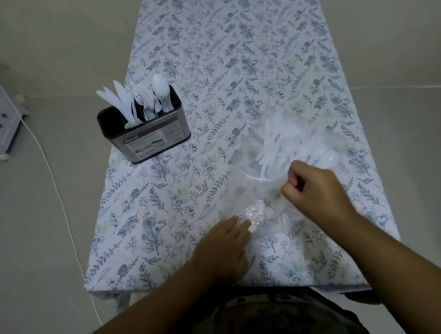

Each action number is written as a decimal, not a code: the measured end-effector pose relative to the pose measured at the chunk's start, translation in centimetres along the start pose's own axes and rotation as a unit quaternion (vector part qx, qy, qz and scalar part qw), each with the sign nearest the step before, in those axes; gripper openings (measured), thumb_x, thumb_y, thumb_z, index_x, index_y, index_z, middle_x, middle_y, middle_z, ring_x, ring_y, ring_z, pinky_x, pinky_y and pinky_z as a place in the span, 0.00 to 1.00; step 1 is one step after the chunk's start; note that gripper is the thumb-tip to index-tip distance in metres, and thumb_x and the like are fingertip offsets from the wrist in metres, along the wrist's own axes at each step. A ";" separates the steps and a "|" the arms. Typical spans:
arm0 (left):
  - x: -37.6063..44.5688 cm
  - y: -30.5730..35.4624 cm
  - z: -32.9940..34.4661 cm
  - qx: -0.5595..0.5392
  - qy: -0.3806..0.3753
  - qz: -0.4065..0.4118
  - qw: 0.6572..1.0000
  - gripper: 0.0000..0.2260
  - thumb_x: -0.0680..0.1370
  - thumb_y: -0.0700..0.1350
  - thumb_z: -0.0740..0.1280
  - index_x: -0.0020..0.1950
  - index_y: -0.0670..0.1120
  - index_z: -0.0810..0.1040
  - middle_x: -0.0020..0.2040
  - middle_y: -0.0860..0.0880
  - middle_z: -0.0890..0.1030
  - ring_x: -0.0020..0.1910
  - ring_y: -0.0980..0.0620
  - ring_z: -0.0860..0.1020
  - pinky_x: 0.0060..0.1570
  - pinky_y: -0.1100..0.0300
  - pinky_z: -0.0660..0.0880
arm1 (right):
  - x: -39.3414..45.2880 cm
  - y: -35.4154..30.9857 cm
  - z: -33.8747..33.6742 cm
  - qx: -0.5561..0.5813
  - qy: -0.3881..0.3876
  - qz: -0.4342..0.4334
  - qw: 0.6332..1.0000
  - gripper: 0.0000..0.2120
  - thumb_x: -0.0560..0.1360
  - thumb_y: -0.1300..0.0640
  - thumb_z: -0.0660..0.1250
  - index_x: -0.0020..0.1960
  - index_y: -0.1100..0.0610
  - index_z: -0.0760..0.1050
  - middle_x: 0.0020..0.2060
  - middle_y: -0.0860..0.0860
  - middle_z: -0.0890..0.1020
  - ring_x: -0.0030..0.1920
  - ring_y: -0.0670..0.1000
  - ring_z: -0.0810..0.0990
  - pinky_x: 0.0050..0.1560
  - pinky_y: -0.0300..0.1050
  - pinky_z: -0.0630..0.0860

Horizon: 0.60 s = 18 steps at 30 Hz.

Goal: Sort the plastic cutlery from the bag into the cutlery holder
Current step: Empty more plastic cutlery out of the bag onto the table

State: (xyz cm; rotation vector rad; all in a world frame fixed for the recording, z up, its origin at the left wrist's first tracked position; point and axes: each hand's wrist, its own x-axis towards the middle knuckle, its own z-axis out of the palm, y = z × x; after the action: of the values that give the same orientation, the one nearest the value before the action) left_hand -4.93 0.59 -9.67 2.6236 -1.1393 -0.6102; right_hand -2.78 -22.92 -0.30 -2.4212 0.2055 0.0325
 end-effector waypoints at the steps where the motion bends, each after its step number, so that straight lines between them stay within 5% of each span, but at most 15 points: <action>1: -0.3 -0.3 -0.1 0.000 -0.007 0.006 1.000 0.27 0.80 0.51 0.54 0.79 0.45 0.61 0.81 0.46 0.59 0.81 0.46 0.53 0.77 0.53 0.44 | 0.2 -0.2 -0.8 0.016 0.022 0.010 1.000 0.11 0.72 0.62 0.69 0.37 0.54 0.68 0.27 0.48 0.72 0.28 0.46 0.66 0.32 0.44 0.66; 4: -0.3 0.0 -1.1 -0.052 0.002 -0.027 0.998 0.22 0.81 0.50 0.55 0.75 0.46 0.68 0.74 0.45 0.72 0.74 0.47 0.67 0.76 0.51 0.60 | 0.2 -1.3 -1.6 0.017 0.006 -0.011 1.000 0.11 0.71 0.62 0.70 0.36 0.53 0.70 0.28 0.48 0.74 0.29 0.46 0.69 0.32 0.44 0.68; 5: 0.0 0.3 -1.8 -0.097 0.027 -0.052 0.994 0.18 0.81 0.49 0.55 0.69 0.47 0.72 0.65 0.45 0.78 0.65 0.47 0.74 0.67 0.49 0.70 | 0.0 -1.7 -1.3 0.009 -0.020 -0.024 0.999 0.11 0.71 0.62 0.70 0.37 0.53 0.70 0.28 0.49 0.75 0.29 0.46 0.70 0.32 0.44 0.69; 7: 1.1 0.7 -2.8 -0.173 0.085 -0.092 0.977 0.13 0.81 0.48 0.56 0.62 0.49 0.74 0.53 0.48 0.80 0.52 0.50 0.76 0.53 0.52 0.75 | -0.5 -2.2 -0.2 -0.020 -0.060 -0.042 0.997 0.10 0.71 0.60 0.70 0.37 0.53 0.69 0.29 0.49 0.75 0.31 0.49 0.73 0.33 0.47 0.72; 10: 2.2 0.0 -1.9 -0.136 0.135 -0.082 0.978 0.16 0.80 0.50 0.58 0.65 0.49 0.75 0.62 0.48 0.80 0.61 0.50 0.75 0.61 0.53 0.73 | -1.1 -2.6 1.0 -0.016 -0.083 -0.033 0.996 0.11 0.70 0.60 0.69 0.36 0.53 0.67 0.28 0.50 0.73 0.30 0.48 0.70 0.32 0.49 0.72; 14: 1.0 -2.5 0.3 -0.031 0.070 -0.075 0.994 0.23 0.78 0.55 0.55 0.73 0.54 0.69 0.73 0.50 0.72 0.71 0.48 0.71 0.69 0.47 0.69 | -1.6 -3.6 1.1 0.066 -0.031 -0.036 0.997 0.13 0.68 0.62 0.69 0.34 0.53 0.66 0.25 0.48 0.68 0.27 0.47 0.65 0.30 0.44 0.65; 18: 0.2 -3.6 0.0 -0.050 0.114 -0.056 0.991 0.23 0.75 0.52 0.57 0.70 0.51 0.74 0.69 0.49 0.76 0.67 0.47 0.74 0.67 0.48 0.71 | -2.2 -5.1 1.2 0.089 -0.069 -0.085 0.990 0.12 0.71 0.56 0.69 0.36 0.50 0.66 0.27 0.47 0.70 0.28 0.46 0.66 0.31 0.48 0.70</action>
State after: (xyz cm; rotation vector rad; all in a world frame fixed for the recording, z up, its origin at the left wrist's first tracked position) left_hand -2.49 2.89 -11.00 2.6025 -0.8762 -0.3659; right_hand -4.10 -18.01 2.24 -2.2398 -0.0597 0.0987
